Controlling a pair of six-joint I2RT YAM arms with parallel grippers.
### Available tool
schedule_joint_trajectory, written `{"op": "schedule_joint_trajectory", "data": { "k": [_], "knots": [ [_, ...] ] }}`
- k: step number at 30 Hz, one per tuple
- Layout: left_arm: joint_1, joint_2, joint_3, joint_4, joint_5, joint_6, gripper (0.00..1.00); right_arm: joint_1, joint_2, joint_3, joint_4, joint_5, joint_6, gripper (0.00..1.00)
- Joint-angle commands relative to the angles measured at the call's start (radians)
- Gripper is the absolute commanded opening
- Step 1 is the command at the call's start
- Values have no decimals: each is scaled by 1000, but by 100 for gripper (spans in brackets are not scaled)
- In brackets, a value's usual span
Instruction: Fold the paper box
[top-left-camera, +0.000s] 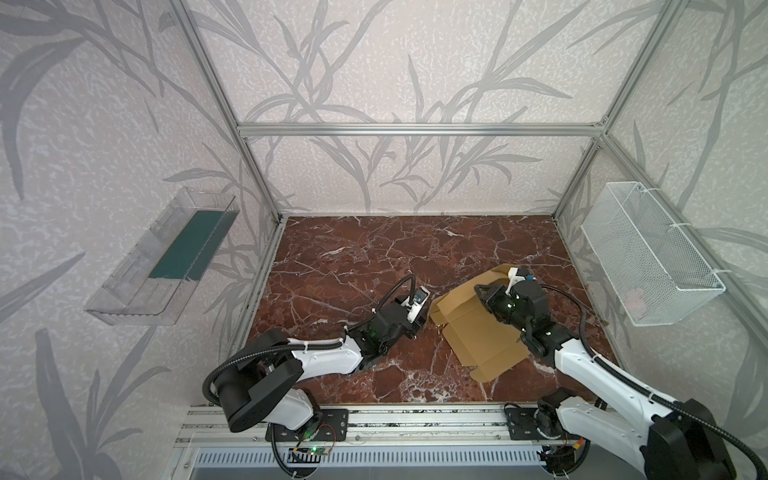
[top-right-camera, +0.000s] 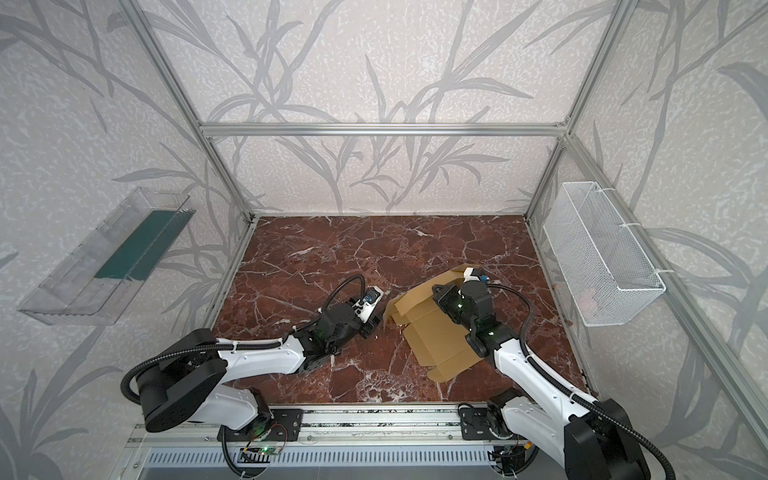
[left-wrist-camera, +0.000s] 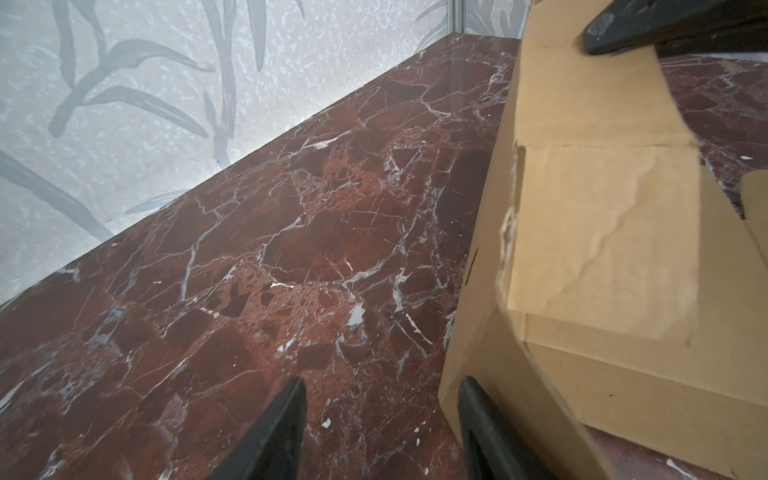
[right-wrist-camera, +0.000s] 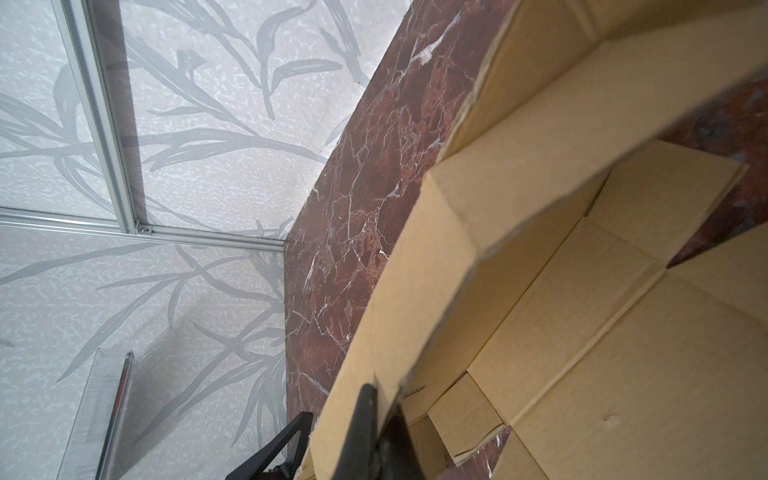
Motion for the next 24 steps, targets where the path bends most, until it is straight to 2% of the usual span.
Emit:
{"op": "schedule_joint_trajectory", "data": {
  "k": [1,15,24],
  "knots": [
    [1,21,25,52,53,-40,60,-6,11,26,-26,30,-22,0],
    [-5,75,41,114,94,-149,60,-9,51,22,37,21,-34,0],
    [-27,103,45,164,67,-211,59,-16,15,3,45,13,-30,0]
  ]
}}
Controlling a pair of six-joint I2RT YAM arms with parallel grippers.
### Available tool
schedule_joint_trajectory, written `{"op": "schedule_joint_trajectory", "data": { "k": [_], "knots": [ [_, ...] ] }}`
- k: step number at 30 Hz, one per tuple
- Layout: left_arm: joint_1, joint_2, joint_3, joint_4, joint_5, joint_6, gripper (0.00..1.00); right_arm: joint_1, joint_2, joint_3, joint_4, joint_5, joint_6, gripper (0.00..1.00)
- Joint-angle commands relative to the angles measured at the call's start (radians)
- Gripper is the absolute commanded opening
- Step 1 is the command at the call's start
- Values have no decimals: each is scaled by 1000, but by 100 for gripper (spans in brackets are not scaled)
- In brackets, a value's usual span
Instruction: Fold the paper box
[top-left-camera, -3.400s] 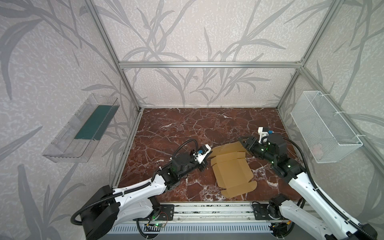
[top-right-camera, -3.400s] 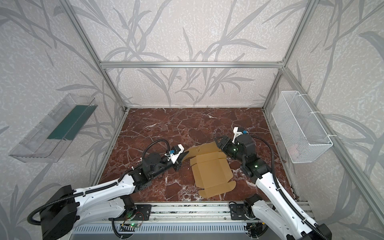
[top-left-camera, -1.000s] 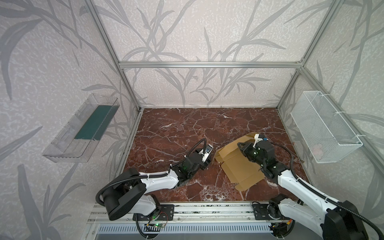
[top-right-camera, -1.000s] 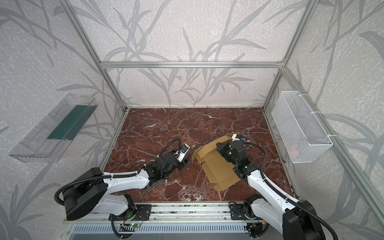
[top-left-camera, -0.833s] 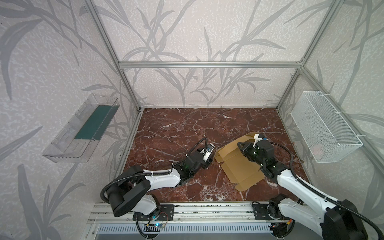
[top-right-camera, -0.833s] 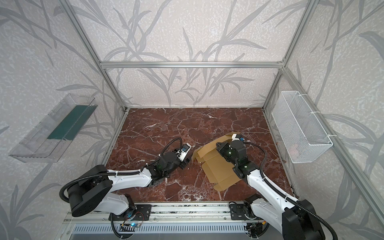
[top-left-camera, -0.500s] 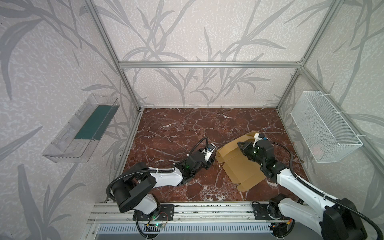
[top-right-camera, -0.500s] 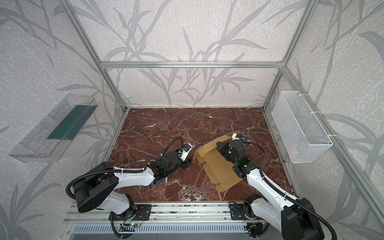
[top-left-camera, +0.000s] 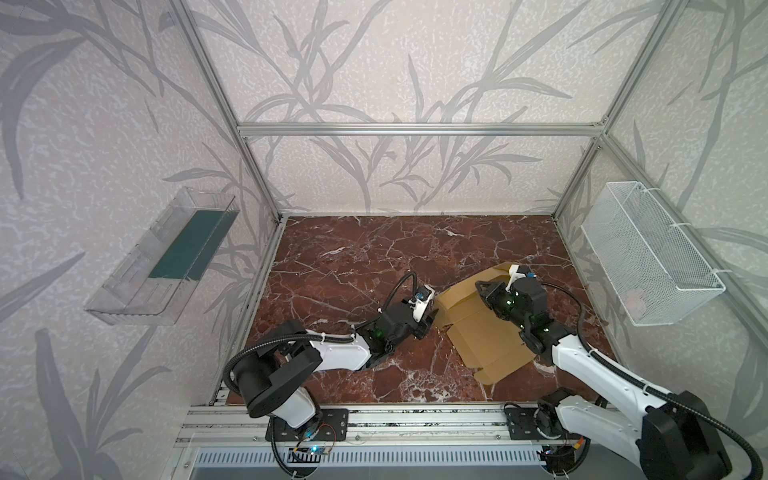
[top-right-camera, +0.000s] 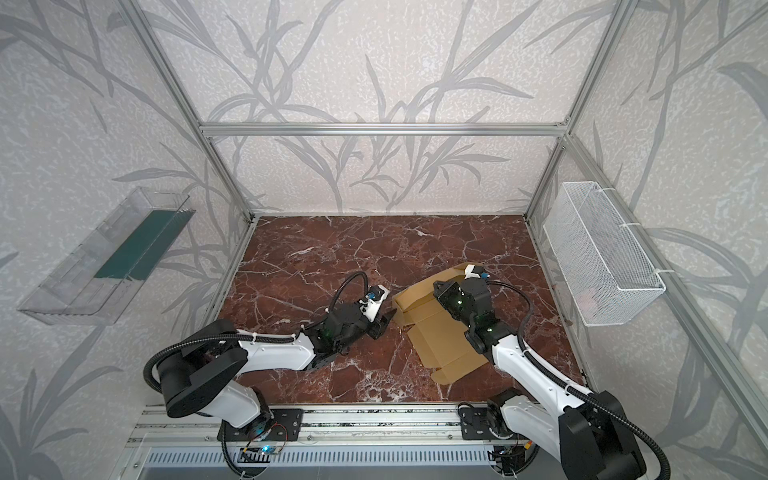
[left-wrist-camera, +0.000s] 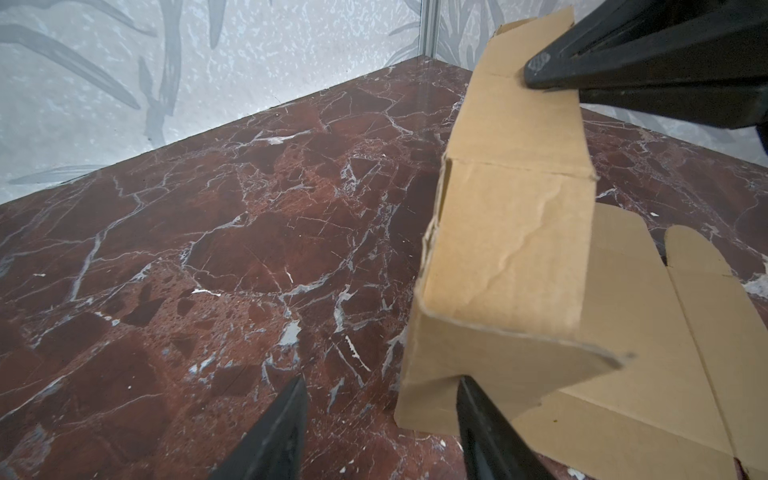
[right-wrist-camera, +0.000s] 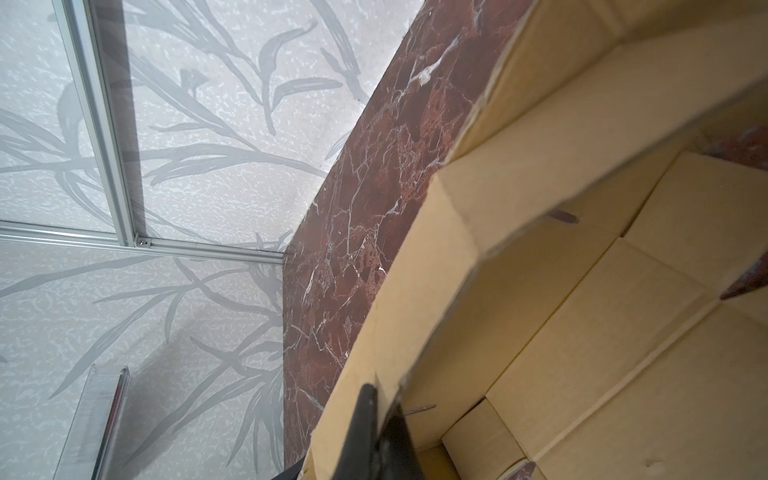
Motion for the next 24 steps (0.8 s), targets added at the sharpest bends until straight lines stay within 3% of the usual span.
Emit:
{"op": "schedule_joint_trajectory", "data": {
  "k": [1,9,17,24],
  "knots": [
    [-11,6,17,70,-11,-42,59,-3,-28,-11,0,7,-21,0],
    [-18,23,-33,211,-14,-11,60,-15,-28,-30,17,-12,-17,0],
    [-17,128,-84,380,49,99,62,-36,-9,-45,39,-49,-9,0],
    [-17,187,-103,508,35,188,63,-46,3,-48,46,-73,-9,0]
  ]
}}
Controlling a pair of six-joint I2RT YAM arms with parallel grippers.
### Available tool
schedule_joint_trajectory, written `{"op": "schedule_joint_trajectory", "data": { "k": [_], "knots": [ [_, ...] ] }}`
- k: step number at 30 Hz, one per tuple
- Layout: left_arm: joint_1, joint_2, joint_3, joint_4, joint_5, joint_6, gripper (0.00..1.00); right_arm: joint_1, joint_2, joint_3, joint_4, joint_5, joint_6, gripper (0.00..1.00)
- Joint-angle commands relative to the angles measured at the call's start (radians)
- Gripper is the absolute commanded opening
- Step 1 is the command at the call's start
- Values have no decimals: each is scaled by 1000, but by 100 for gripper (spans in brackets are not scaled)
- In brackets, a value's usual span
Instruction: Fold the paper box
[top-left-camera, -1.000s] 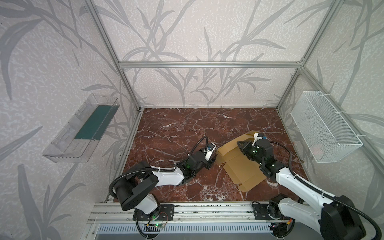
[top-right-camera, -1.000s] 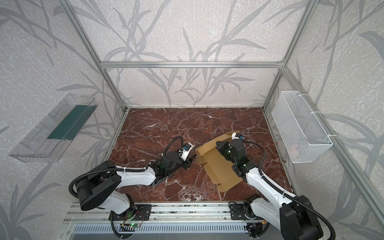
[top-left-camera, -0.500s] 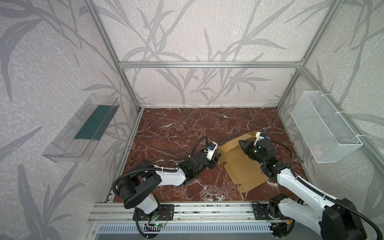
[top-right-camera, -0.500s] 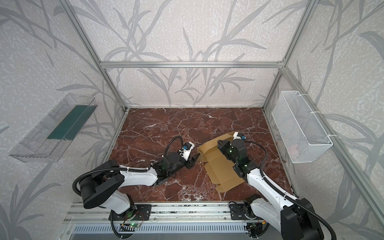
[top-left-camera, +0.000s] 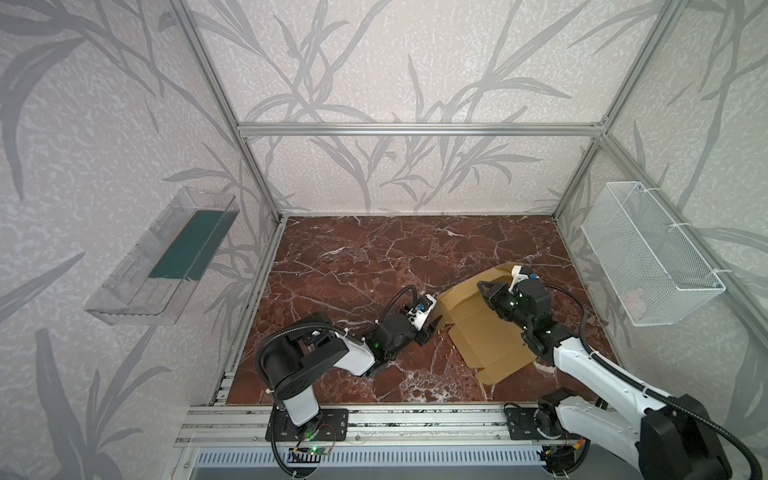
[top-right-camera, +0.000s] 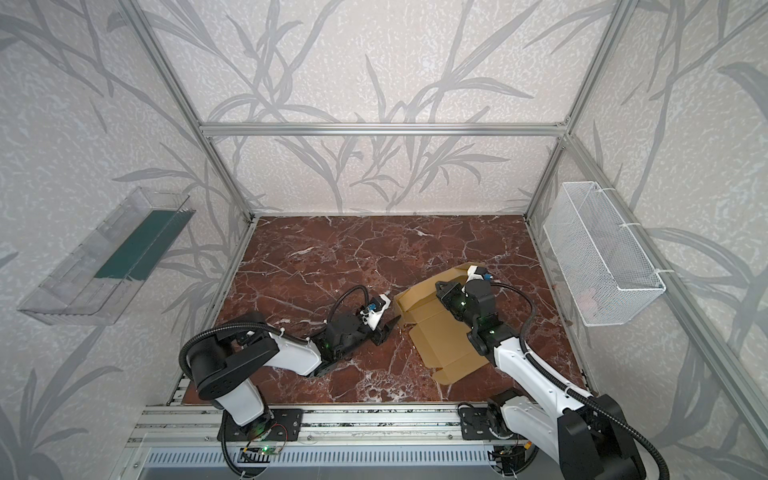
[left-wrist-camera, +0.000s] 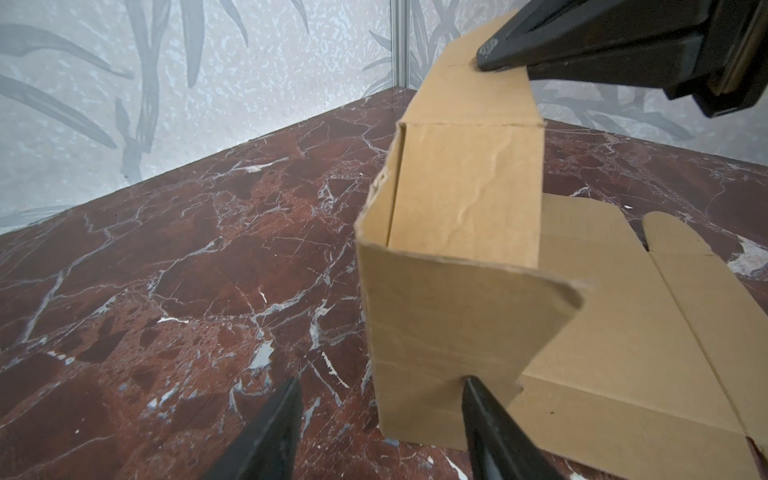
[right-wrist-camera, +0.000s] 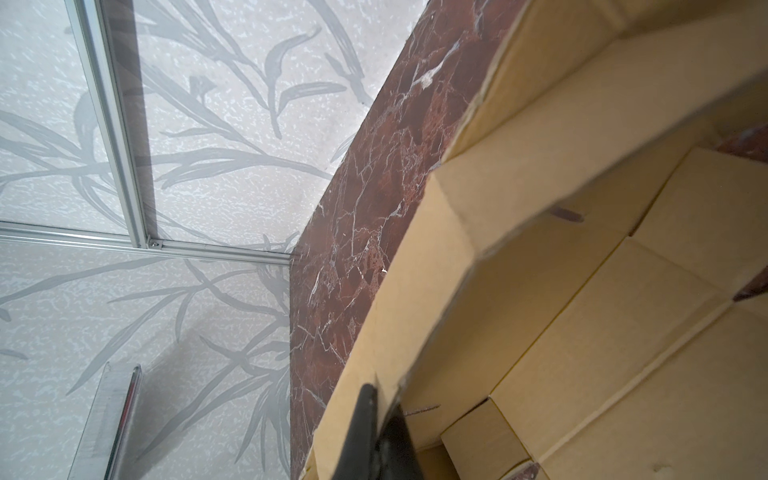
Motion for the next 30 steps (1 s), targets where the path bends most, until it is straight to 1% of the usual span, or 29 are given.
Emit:
{"op": "schedule_joint_trajectory", "data": {
  "k": [1,5,10,18,23,30],
  "knots": [
    [-1,23,-12,143,2,79,63,-6,11,-18,8,-21,-10,0],
    [-1,52,6,156,30,109,63,-8,20,-17,16,-32,-8,0],
    [1,103,12,213,40,111,62,-9,38,-17,25,-44,-1,0],
    [0,110,8,231,59,80,53,-9,47,-17,35,-56,4,0],
    [0,129,13,252,66,66,45,-9,42,-23,39,-62,9,0],
    [-1,129,17,270,76,29,40,-9,21,-26,28,-61,12,0]
  ]
}}
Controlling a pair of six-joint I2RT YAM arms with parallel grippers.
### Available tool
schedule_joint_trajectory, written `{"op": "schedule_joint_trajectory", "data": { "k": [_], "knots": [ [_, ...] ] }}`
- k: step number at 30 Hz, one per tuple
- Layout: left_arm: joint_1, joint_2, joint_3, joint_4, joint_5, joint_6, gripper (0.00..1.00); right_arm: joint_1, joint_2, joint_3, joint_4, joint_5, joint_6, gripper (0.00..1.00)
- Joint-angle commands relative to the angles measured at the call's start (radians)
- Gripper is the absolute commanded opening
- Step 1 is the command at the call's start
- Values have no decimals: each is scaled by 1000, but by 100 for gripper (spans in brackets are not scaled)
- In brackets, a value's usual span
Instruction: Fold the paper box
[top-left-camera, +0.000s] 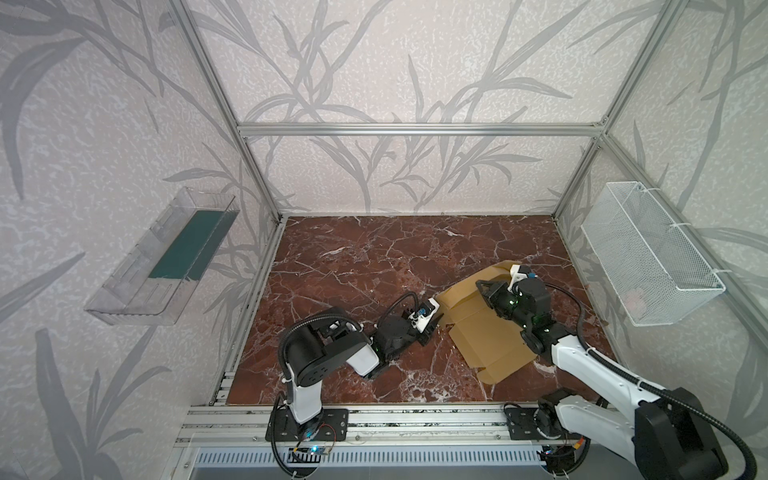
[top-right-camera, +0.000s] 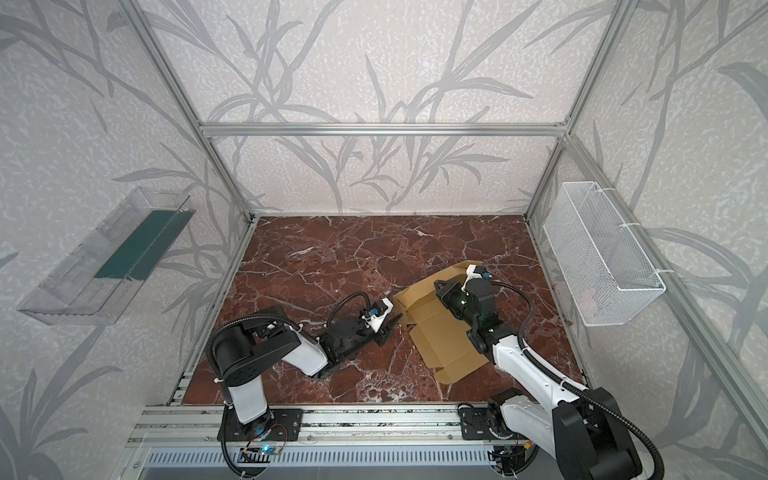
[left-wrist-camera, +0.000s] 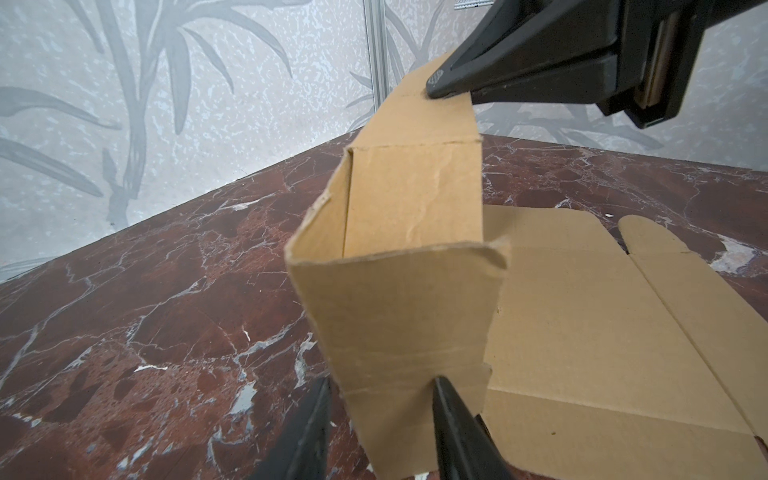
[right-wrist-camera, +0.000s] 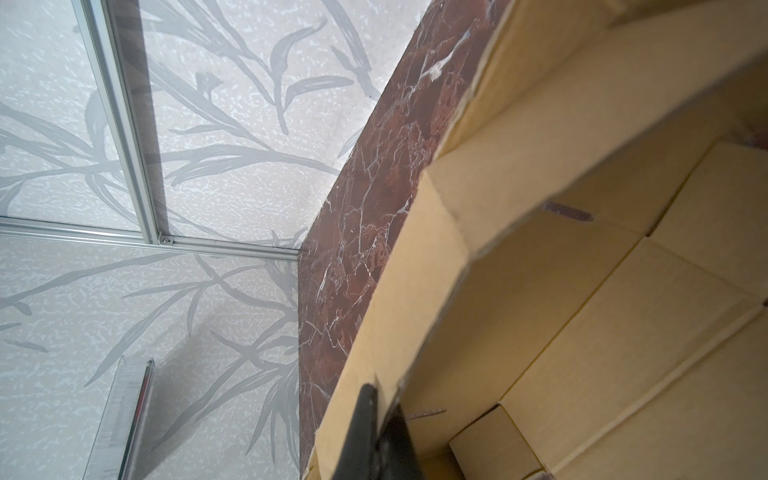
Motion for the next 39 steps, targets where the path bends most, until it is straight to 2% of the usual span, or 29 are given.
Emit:
{"op": "schedule_joint_trajectory", "data": {
  "k": [1,8,22,39],
  "knots": [
    [-1,4,18,63,17,-19,40,0,-14,-17,-30,-18,1,0],
    [-1,8,38,60,38,-30,38,0,-16,-18,-23,-41,13,0],
    [-5,-3,55,45,90,-97,28,2,-32,-18,-43,-40,17,0],
    [-44,18,90,47,87,-167,31,5,-37,-15,-62,-43,24,0]
  ]
}}
